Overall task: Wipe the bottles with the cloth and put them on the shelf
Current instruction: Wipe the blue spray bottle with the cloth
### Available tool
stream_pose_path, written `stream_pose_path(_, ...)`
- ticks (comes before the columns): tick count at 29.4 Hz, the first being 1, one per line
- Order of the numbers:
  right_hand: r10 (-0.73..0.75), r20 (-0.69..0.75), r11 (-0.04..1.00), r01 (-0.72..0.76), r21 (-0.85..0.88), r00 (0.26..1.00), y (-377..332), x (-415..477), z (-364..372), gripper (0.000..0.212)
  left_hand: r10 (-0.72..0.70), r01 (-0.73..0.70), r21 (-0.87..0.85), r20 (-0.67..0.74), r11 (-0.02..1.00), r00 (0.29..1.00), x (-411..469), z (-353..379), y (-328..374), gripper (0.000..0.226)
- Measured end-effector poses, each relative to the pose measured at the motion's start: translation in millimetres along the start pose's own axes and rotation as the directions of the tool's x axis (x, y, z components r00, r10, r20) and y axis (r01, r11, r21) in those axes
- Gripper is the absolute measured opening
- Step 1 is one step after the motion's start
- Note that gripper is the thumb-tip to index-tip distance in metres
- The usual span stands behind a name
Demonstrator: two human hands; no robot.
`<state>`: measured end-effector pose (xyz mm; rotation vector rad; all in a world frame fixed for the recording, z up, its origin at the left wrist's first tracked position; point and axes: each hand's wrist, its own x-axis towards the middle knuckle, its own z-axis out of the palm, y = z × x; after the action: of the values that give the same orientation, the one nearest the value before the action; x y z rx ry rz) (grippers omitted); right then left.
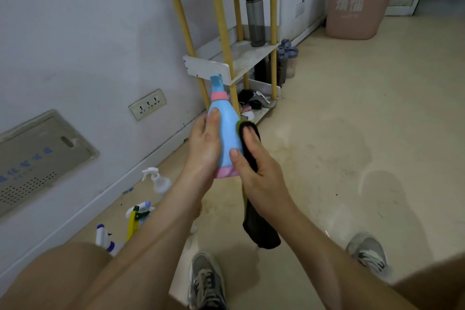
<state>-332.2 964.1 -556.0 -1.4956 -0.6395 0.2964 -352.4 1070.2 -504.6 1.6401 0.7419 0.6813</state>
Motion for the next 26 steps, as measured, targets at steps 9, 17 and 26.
stream_pose_path(9, 0.315, -0.017, 0.658, -0.206, 0.724, 0.949, -7, 20, -20, 0.062, -0.031, 0.059, -0.136, 0.204, 0.989, 0.978, -5, 1, 10, 0.049)
stream_pose_path(17, 0.06, -0.162, 0.997, -0.066, -0.034, 0.985, -12, 15, -19, 0.095, 0.002, -0.01, 0.03, 0.244, 0.999, 0.97, -5, -10, 17, 0.071)
stream_pose_path(26, -0.351, -0.204, 0.857, 0.226, -0.463, 0.914, -13, 1, 19, 0.061, -0.359, 0.334, -0.6, 0.083, 0.727, 0.93, -2, 11, 13, 0.039)
